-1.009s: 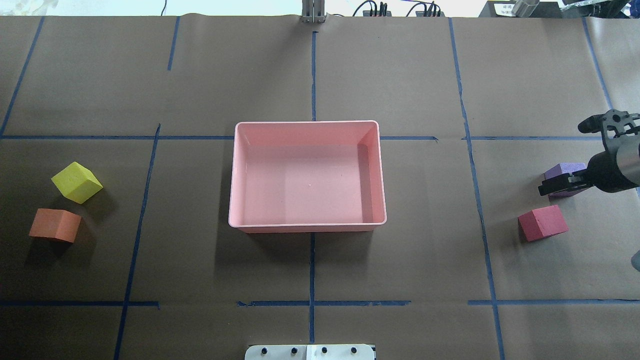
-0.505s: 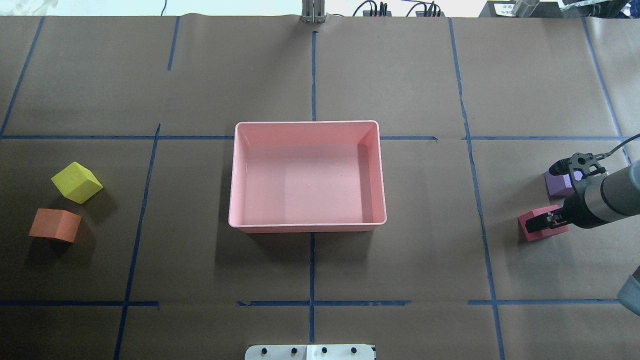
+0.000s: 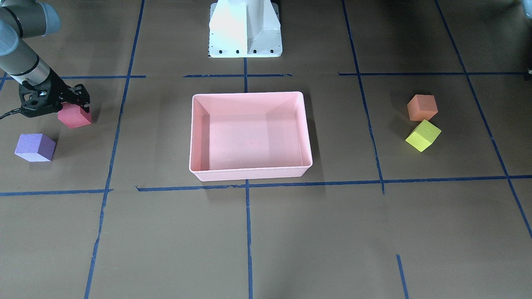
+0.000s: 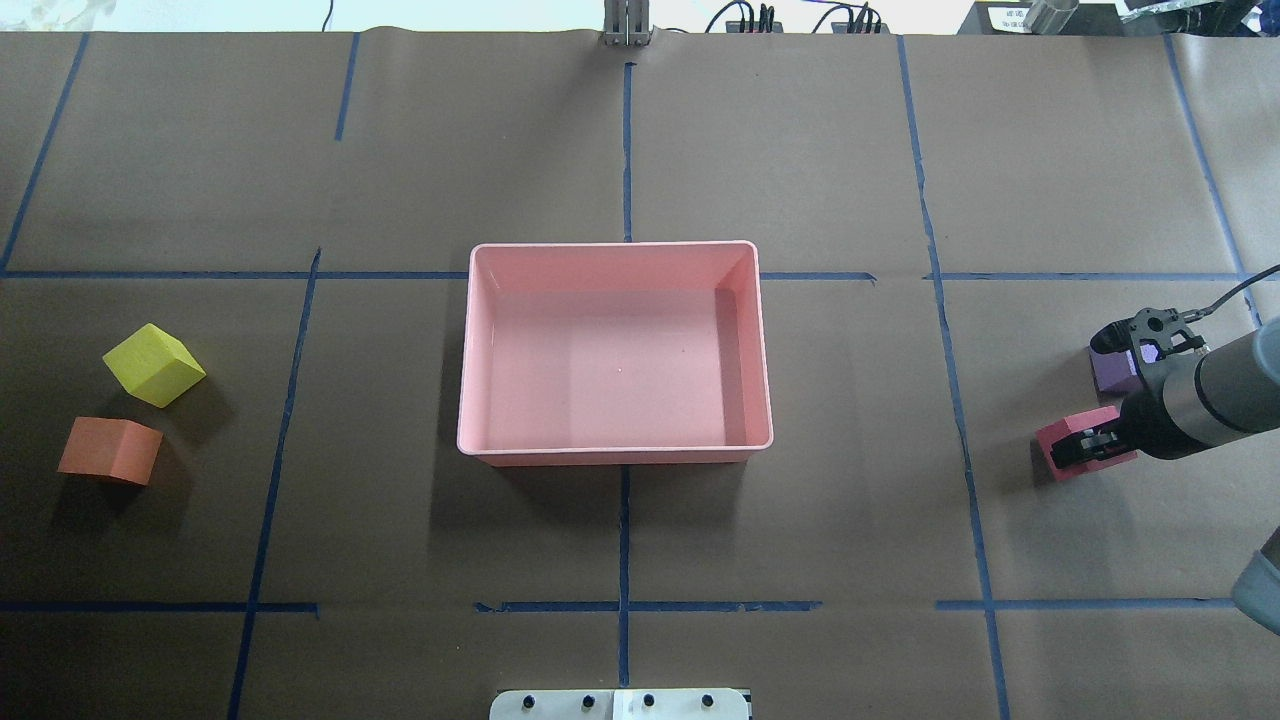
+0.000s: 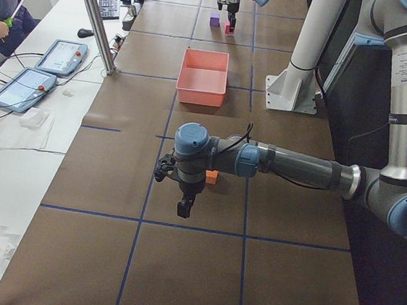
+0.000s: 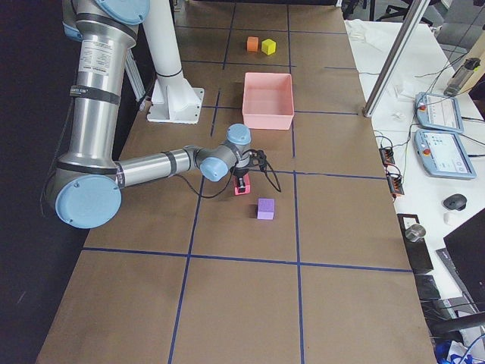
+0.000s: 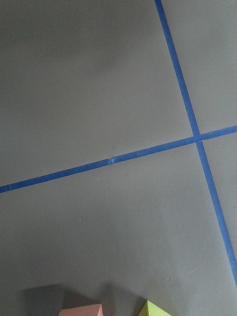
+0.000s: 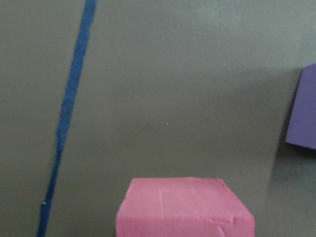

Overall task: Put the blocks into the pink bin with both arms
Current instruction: 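Lower the right gripper and grasp the magenta cube, then carry the magenta cube over the pink bin and release it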

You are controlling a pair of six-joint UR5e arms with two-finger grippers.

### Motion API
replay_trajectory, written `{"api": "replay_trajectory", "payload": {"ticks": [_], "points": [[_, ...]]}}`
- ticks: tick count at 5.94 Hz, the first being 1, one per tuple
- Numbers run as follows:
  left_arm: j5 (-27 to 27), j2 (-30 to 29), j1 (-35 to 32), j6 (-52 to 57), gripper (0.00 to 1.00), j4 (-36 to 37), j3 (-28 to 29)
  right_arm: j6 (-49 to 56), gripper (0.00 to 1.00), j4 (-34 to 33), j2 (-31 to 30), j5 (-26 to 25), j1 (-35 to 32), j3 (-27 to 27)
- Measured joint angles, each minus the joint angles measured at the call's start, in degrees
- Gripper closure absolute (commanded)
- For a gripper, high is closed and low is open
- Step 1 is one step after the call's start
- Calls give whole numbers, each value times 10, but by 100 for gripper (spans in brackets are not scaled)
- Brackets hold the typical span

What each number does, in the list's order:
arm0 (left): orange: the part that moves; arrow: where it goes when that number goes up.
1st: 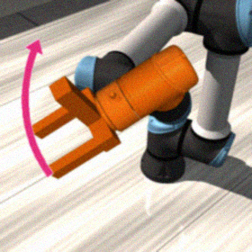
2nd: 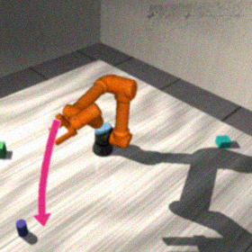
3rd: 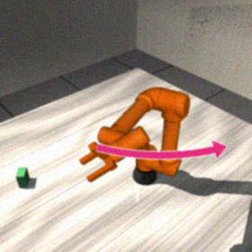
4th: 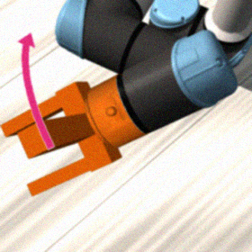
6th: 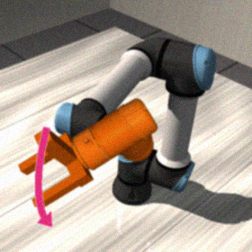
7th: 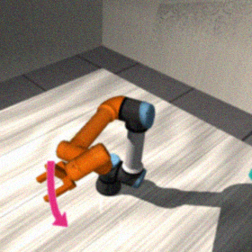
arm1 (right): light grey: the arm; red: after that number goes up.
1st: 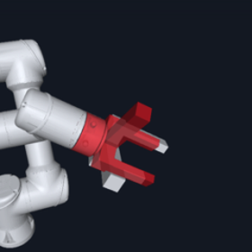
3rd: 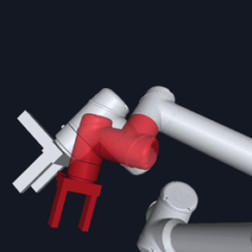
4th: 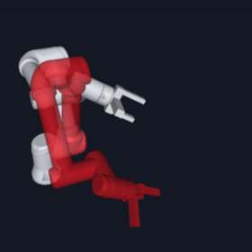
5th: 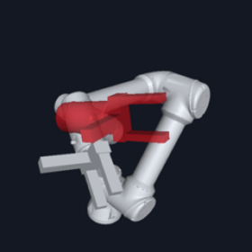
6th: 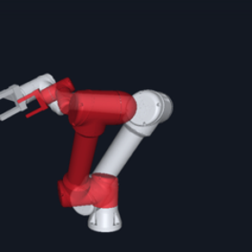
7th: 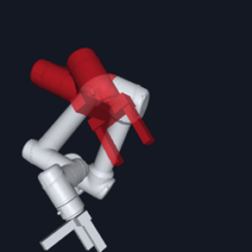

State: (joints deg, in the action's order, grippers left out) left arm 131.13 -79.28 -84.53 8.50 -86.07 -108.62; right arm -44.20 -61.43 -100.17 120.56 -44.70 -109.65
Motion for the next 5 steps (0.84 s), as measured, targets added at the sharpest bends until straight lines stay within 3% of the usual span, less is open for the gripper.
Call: {"api": "replay_trajectory", "payload": {"ticks": [2, 5], "points": [[0, -14, 20, -3, 0, -2, -14, -15, 73, -115, 75, 11, -25, -53], [-1, -78, 36, -5, 0, -8, -11, -100, 73, -376, 336, 9, -13, -50]]}}
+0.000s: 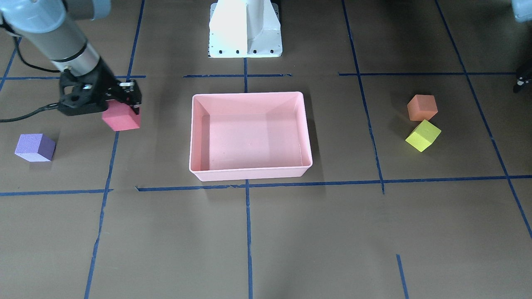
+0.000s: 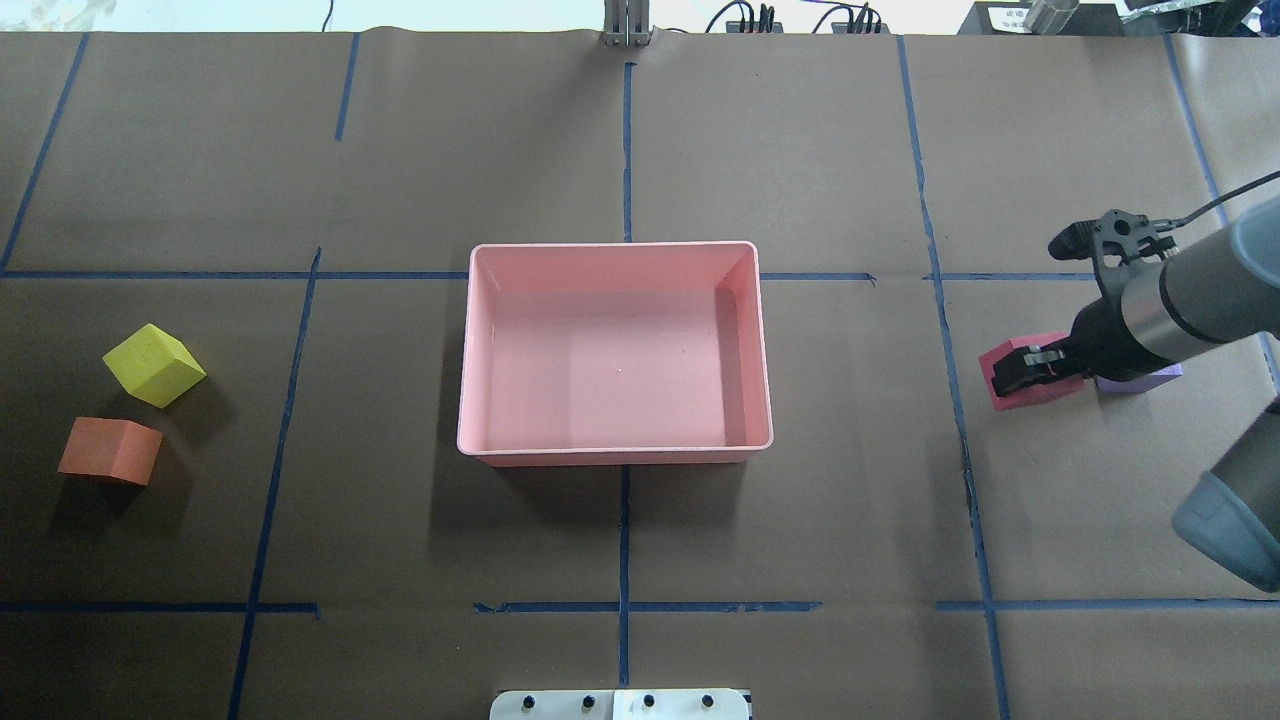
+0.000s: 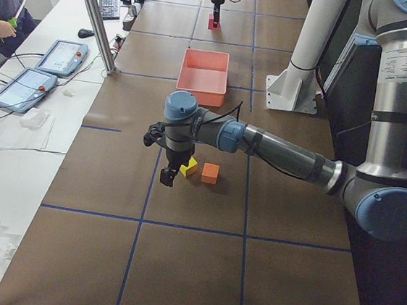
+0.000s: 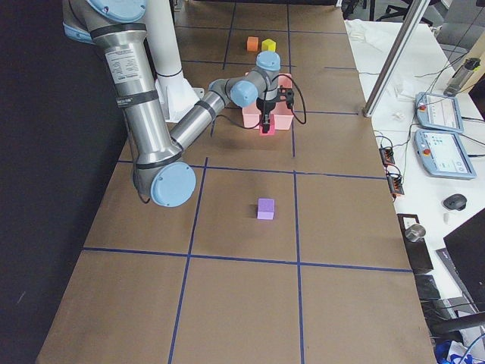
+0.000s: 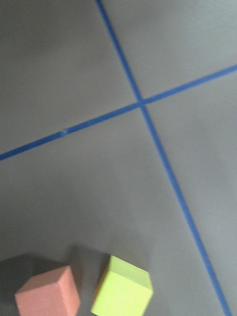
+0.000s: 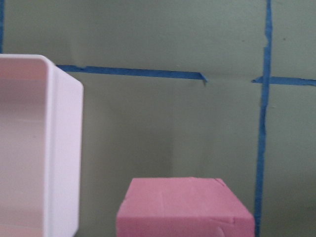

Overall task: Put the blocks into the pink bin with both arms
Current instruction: 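Carry the magenta cube over the pink bin and release it, then grasp the yellow cube with the left gripper while the right gripper withdraws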

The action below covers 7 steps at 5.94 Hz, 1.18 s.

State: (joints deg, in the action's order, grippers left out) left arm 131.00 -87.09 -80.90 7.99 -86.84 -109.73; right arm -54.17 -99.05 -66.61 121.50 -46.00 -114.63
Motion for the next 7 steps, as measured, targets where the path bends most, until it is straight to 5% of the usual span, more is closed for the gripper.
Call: {"api": "replay_trajectory", "payload": {"ticks": [2, 3, 5, 7], "points": [[1, -20, 13, 0, 0, -4, 5, -108, 63, -45, 144, -27, 51, 71], [1, -27, 19, -1, 0, -5, 7, -157, 1, -39, 199, -53, 83, 119], [0, -38, 54, 0, 0, -9, 9, -198, 0, -13, 233, -90, 122, 161], [-2, -45, 126, -5, 0, -86, 54, -165, 0, -35, 227, -62, 93, 143]]}}
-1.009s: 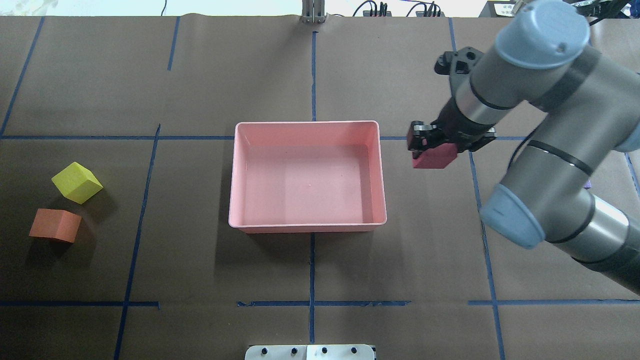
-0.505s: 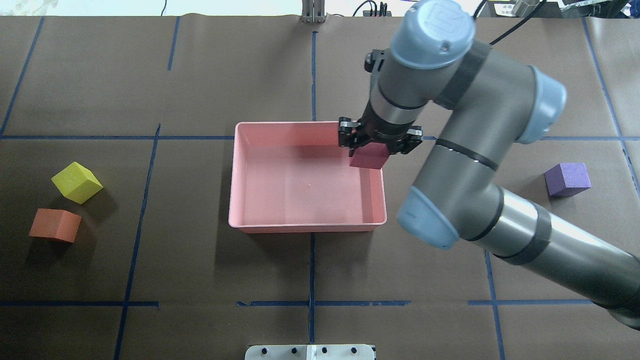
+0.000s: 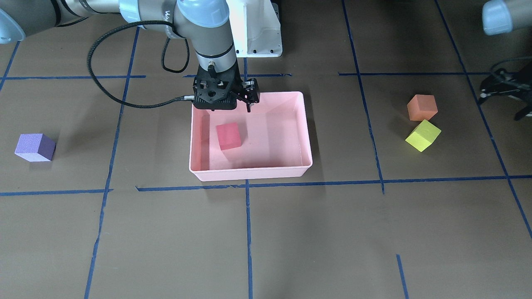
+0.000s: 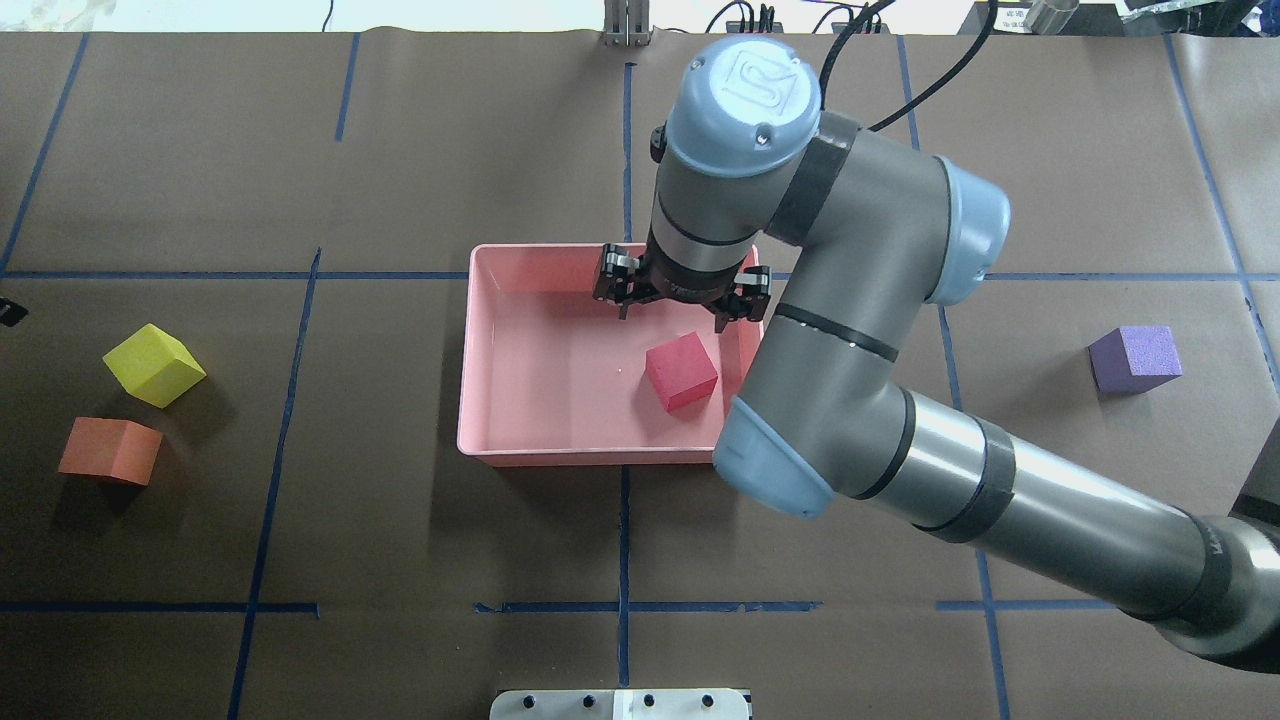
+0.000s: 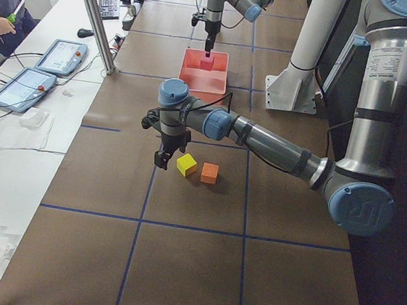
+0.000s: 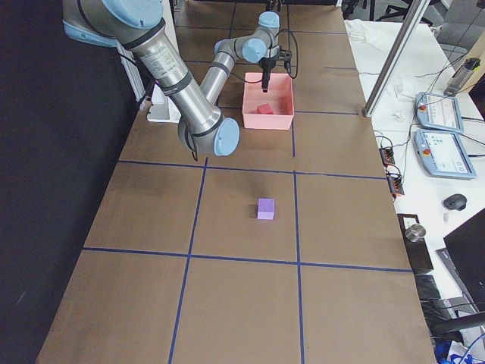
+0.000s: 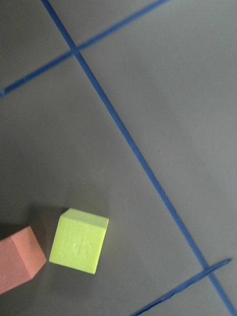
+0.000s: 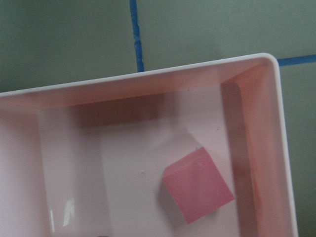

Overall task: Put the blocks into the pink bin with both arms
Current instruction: 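Grasp the yellow cube with the left gripper while the right gripper withdraws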

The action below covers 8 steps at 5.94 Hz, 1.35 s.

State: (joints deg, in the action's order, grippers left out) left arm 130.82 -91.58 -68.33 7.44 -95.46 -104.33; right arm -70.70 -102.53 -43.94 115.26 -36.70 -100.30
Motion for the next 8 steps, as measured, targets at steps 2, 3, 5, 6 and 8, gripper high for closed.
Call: {"api": "replay_trajectory", "payload": {"ticks": [2, 3, 5, 6, 8], "points": [[-3, -3, 53, -88, 0, -140, 71, 85, 0, -34, -50, 26, -45, -51], [-4, -3, 82, -147, 0, -218, 106, 110, 0, -38, -71, 28, -56, -64], [-4, -4, 123, -219, 0, -299, 136, 122, 0, -39, -86, 29, -62, -70], [-4, -4, 135, -228, 19, -306, 142, 123, 0, -38, -89, 29, -62, -70], [-5, -4, 148, -231, 55, -307, 151, 126, 0, -35, -99, 29, -63, -71]]}}
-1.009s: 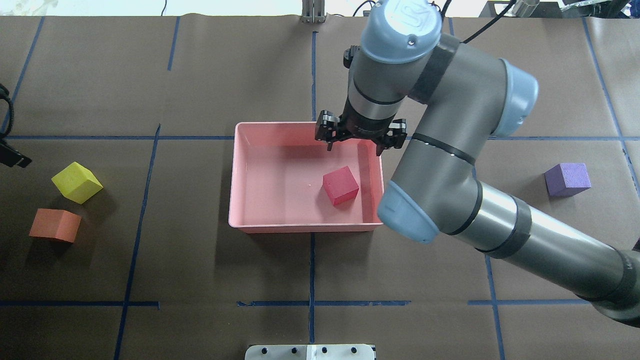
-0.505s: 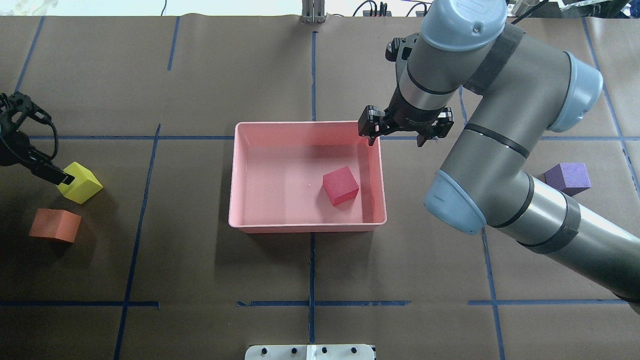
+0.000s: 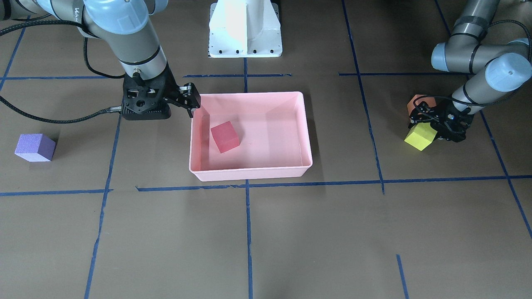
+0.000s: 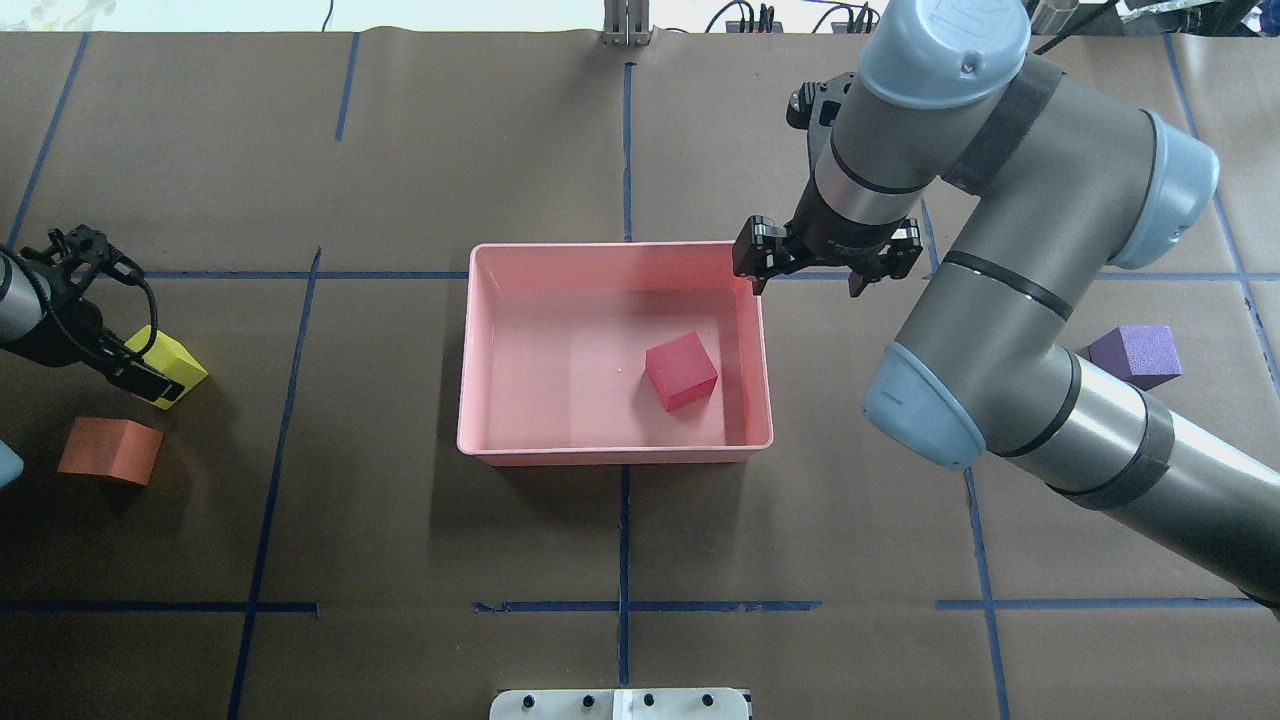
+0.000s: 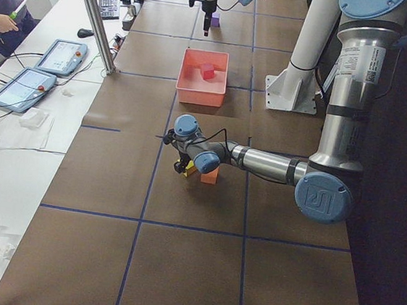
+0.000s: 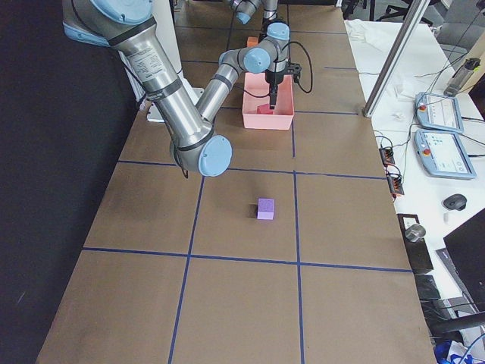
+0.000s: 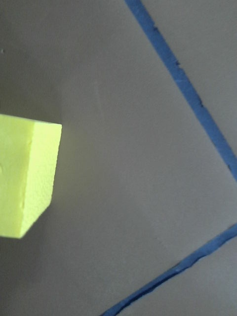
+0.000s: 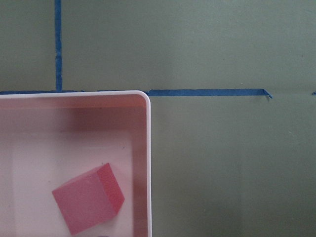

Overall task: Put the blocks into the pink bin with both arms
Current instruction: 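Grasp the yellow cube with the left gripper while the right gripper withdraws, then carry the yellow cube into the pink bin and release it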

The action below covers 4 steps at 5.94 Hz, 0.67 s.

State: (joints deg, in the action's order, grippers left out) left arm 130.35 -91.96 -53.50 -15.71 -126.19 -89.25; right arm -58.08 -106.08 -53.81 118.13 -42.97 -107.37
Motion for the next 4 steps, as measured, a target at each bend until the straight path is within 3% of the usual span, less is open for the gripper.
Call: {"api": "replay_trajectory", "payload": {"ticks": [2, 4], "points": [[1, -10, 0, -2, 55, 2, -10, 7, 0, 1, -2, 1, -7, -4], [1, -56, -19, -46, 52, 43, -43, 30, 0, 1, -5, 4, -29, -7]]}}
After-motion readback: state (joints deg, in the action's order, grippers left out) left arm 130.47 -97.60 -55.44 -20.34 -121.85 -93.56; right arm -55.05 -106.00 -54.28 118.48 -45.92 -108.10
